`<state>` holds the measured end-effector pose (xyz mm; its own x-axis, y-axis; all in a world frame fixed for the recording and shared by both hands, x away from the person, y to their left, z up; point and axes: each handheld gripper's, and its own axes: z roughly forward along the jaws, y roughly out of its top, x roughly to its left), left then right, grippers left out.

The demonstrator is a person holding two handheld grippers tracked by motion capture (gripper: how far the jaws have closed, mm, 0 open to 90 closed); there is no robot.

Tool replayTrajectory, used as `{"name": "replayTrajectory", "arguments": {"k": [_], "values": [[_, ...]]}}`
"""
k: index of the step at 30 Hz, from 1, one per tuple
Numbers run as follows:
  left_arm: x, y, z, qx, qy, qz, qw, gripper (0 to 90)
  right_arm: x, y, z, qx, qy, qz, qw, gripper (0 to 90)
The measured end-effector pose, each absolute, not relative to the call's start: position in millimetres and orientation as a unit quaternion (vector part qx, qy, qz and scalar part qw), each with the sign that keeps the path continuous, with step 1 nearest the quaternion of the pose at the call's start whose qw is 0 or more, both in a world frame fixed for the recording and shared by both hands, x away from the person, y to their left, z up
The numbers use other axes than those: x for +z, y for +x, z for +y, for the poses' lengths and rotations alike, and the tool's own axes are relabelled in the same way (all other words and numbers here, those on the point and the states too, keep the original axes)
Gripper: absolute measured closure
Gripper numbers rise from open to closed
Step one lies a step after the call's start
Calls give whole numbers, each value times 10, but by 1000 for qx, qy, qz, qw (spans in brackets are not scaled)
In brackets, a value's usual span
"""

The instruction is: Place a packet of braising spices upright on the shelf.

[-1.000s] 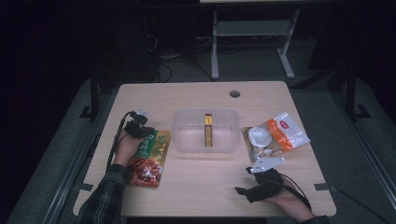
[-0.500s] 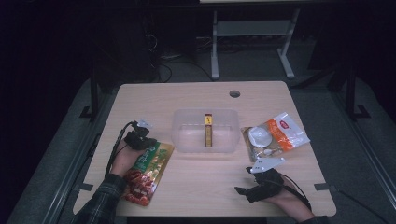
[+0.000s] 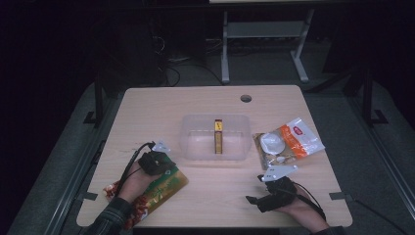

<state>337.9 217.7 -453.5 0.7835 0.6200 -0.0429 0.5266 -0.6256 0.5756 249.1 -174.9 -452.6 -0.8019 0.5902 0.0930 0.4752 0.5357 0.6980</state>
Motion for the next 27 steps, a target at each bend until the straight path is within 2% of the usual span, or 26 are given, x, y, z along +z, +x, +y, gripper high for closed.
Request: {"name": "replayTrajectory", "arguments": {"k": [11, 27], "values": [[-4533, 3079, 1781, 45, 920, 252, 297, 900, -4519, 2494, -1740, 373, 305, 873, 80, 163], [-4562, 2966, 1100, 20, 933, 176, 314, 900, -4511, 2493, -1735, 373, 302, 873, 82, 162]]}}
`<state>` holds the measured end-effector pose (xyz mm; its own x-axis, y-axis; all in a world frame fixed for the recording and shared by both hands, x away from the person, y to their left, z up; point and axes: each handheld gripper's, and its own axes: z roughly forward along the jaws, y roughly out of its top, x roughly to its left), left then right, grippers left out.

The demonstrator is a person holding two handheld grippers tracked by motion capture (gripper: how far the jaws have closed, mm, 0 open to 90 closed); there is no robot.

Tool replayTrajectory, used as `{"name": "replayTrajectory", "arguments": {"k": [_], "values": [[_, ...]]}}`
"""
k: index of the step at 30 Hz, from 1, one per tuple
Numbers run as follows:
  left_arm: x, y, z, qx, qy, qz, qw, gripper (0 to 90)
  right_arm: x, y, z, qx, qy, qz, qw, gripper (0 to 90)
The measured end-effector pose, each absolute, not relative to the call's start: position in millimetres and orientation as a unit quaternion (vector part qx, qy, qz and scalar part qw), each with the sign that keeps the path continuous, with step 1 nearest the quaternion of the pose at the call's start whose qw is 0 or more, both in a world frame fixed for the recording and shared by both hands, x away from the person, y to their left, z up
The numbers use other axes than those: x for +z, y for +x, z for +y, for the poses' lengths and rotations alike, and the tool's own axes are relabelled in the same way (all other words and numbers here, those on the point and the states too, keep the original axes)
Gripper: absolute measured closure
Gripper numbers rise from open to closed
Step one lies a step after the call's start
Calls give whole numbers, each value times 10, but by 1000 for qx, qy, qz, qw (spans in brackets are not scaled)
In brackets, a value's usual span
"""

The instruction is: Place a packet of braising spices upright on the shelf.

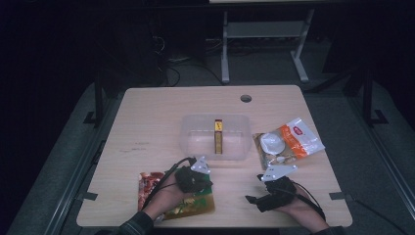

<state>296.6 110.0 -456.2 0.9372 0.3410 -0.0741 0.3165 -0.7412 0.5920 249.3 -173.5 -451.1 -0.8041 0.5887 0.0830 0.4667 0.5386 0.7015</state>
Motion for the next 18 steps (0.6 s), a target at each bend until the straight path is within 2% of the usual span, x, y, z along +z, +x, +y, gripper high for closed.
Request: {"name": "replayTrajectory", "arguments": {"k": [10, 16, 17, 18], "values": [[-4593, 2932, 802, 5, 930, 153, 333, 900, -4509, 2487, -1739, 374, 301, 873, 82, 163], [-4453, 2950, 1023, -3, 919, 165, 358, 897, -4507, 2490, -1747, 374, 299, 874, 82, 163], [-4407, 2951, 1109, -3, 918, 167, 360, 828, -4508, 2491, -1748, 374, 299, 874, 82, 163], [-4375, 2949, 1187, -3, 916, 168, 365, 819, -4510, 2492, -1749, 373, 299, 874, 83, 163]]}}
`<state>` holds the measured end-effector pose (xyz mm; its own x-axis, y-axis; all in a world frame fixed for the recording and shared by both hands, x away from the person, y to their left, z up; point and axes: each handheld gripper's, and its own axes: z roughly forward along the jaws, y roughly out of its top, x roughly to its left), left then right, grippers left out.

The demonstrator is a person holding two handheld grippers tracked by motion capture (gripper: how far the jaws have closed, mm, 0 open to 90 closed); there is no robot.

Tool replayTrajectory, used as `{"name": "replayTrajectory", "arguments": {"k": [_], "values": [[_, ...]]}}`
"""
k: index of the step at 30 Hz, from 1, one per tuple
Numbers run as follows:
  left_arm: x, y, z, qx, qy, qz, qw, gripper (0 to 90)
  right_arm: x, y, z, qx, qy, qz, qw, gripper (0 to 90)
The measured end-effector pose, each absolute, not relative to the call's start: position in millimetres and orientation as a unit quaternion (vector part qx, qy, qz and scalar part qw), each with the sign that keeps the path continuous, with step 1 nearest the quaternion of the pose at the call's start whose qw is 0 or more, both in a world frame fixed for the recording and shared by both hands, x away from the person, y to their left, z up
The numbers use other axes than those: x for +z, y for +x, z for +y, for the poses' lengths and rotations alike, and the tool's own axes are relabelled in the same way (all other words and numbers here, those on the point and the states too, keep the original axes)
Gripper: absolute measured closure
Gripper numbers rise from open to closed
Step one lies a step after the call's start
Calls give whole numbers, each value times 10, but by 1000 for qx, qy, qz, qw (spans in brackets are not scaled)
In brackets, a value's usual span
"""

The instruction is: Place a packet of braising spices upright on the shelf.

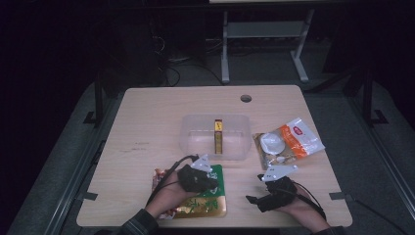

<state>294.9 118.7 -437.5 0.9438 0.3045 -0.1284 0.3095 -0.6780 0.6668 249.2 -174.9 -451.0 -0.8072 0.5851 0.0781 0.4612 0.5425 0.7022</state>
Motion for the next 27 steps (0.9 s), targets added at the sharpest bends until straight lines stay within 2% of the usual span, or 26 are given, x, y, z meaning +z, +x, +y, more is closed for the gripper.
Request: {"name": "replayTrajectory", "arguments": {"k": [5, 9, 16, 19, 27], "values": [[-4247, 2967, 1617, 23, 912, 164, 374, 700, -4515, 2499, -1745, 371, 300, 875, 83, 163], [-4256, 3006, 1923, 39, 911, 170, 374, 512, -4521, 2505, -1739, 368, 299, 876, 84, 163], [-4404, 3156, 2221, 39, 919, 171, 354, 268, -4528, 2506, -1727, 363, 293, 880, 83, 163], [-4466, 3196, 2245, 31, 925, 166, 339, 211, -4528, 2507, -1723, 363, 288, 882, 83, 163], [-4565, 3256, 2197, 32, 929, 161, 333, 148, -4529, 2504, -1718, 362, 286, 883, 83, 163]]}}
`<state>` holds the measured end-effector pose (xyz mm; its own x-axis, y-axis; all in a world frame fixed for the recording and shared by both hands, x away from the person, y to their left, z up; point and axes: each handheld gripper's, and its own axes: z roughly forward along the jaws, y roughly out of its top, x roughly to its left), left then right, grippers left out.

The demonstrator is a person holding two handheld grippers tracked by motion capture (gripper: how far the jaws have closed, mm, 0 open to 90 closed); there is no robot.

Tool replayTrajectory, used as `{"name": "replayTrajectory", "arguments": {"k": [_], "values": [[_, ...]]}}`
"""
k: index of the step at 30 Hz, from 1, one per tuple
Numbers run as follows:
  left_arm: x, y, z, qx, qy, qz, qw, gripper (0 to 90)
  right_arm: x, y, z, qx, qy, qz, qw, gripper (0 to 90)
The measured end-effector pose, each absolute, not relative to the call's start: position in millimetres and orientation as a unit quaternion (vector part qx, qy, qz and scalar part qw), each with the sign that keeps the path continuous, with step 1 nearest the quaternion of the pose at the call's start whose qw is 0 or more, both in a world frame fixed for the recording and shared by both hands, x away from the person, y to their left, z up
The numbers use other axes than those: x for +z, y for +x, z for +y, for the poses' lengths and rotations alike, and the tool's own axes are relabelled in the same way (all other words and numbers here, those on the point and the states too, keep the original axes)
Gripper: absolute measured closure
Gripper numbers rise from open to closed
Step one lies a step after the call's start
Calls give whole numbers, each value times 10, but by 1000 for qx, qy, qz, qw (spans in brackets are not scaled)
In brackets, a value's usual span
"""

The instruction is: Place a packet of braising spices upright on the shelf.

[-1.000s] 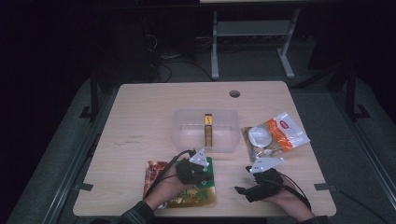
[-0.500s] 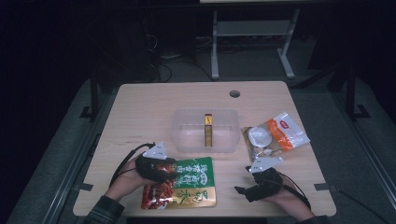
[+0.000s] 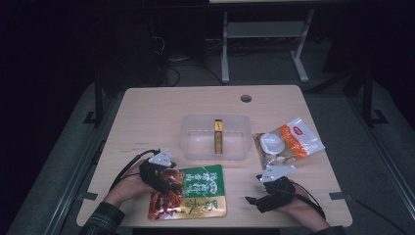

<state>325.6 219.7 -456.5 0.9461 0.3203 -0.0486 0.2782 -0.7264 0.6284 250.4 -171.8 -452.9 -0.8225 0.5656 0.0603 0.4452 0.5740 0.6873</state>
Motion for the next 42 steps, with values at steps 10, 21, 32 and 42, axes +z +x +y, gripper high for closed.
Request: {"name": "replayTrajectory", "arguments": {"k": [10, 21, 32, 42], "values": [[-4643, 3298, 2185, 6, 926, 151, 347, 139, -4526, 2509, -1727, 363, 285, 883, 84, 164], [-4599, 3132, 2118, 29, 932, 122, 340, 522, -4527, 2507, -1729, 362, 287, 883, 84, 164], [-4566, 3101, 2101, 38, 933, 145, 327, 833, -4533, 2512, -1723, 361, 288, 883, 84, 164], [-4552, 3136, 2180, 0, 913, 186, 362, 893, -4527, 2510, -1724, 364, 289, 882, 79, 164]]}}
